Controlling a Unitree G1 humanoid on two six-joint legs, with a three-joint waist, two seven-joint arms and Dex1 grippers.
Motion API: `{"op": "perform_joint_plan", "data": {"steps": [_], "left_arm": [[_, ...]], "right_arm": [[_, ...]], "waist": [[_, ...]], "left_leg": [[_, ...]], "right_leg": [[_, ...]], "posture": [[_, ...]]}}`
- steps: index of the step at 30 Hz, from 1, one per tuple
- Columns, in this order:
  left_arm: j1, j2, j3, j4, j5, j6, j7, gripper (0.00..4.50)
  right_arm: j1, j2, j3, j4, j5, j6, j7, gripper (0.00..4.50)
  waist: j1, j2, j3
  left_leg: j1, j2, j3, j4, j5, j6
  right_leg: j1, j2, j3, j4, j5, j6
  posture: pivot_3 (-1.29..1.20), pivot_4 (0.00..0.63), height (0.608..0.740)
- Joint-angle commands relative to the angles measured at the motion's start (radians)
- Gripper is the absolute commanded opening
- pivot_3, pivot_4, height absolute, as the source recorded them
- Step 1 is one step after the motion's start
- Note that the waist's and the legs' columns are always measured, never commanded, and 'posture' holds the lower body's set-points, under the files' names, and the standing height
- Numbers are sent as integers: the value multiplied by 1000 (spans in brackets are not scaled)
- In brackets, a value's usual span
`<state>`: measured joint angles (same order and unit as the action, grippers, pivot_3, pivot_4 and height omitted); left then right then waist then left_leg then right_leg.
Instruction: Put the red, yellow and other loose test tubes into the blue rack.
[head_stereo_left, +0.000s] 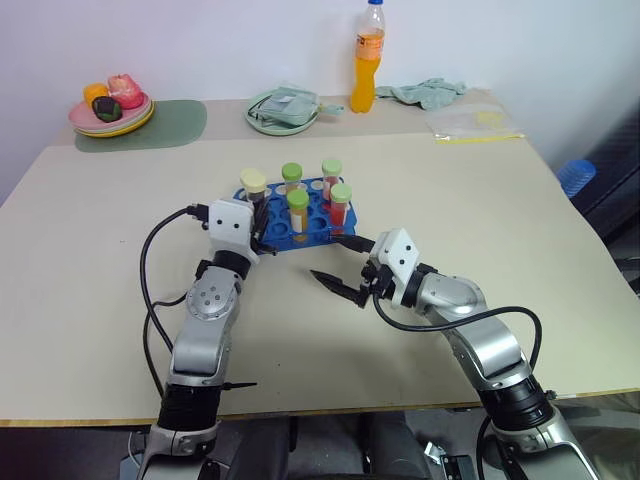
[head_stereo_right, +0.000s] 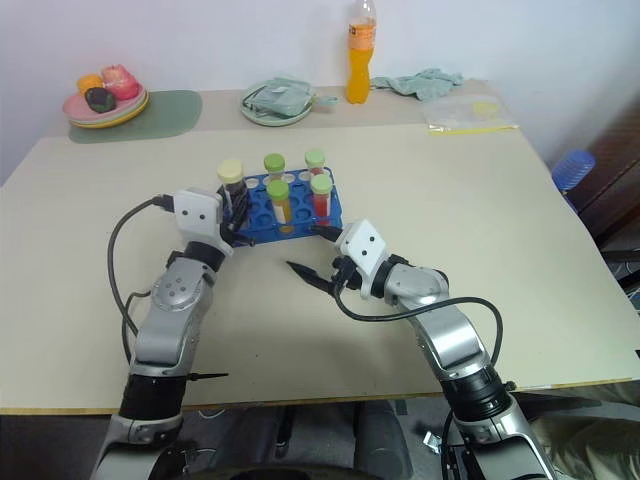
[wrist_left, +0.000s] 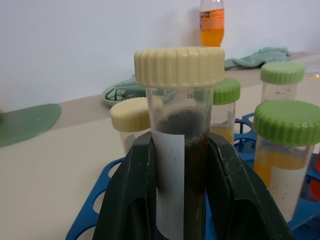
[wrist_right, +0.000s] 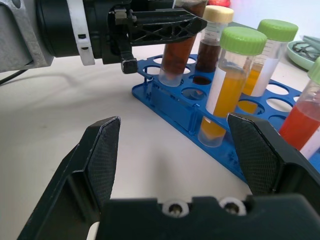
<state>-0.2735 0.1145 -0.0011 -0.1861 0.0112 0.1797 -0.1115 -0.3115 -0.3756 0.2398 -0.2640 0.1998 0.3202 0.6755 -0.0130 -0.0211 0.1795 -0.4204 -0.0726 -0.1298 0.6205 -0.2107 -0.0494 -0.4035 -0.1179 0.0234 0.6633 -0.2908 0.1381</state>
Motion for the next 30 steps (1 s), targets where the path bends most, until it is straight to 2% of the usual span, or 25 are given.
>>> {"op": "perform_joint_plan", "data": {"steps": [1,13,15,16,19,21,25,30], "left_arm": [[2,-3,9,35,5,-30,16,754],[23,-23,0,86,-26,-84,3,754],[25,-24,5,86,-39,-84,-2,1814],[26,-24,7,85,-43,-86,-3,2096],[42,-20,10,59,-39,-92,4,3730],[70,-8,24,9,-70,-83,-17,4467],[165,73,104,-141,-176,-28,-107,4467],[300,255,239,-250,-284,67,-237,4467]], "right_arm": [[-4,4,-17,-45,7,-7,-5,3770],[-4,9,-14,-46,10,-5,-7,3770],[-4,10,-13,-46,10,-5,-7,3770],[-4,11,-13,-46,10,-6,-8,3770],[-1,6,-21,-49,7,-12,-11,3770],[-1,-3,-37,-65,25,3,-4,3770],[6,-57,-126,-138,126,94,34,3770],[43,-199,-293,-143,218,168,92,3770]], "waist": [[0,0,0],[0,0,0],[0,0,0],[0,0,0],[0,0,0],[-1,0,0],[-2,0,0],[1,0,0]], "left_leg": [[0,0,0,0,0,0],[0,0,0,0,0,0],[0,0,0,0,0,0],[0,0,0,0,0,0],[0,0,0,0,0,0],[0,0,0,0,0,0],[0,0,-2,-1,0,0],[1,1,-2,-1,-1,1]], "right_leg": [[0,0,0,0,0,0],[0,0,0,0,0,0],[0,0,0,0,0,0],[0,0,0,0,0,0],[0,0,0,0,0,0],[0,0,0,0,0,0],[0,0,0,0,0,0],[0,0,0,-1,0,0]], "posture": [[0,150,740],[0,150,740],[0,150,740],[0,150,740],[0,150,740],[0,150,740],[0,150,740],[0,150,740]]}}
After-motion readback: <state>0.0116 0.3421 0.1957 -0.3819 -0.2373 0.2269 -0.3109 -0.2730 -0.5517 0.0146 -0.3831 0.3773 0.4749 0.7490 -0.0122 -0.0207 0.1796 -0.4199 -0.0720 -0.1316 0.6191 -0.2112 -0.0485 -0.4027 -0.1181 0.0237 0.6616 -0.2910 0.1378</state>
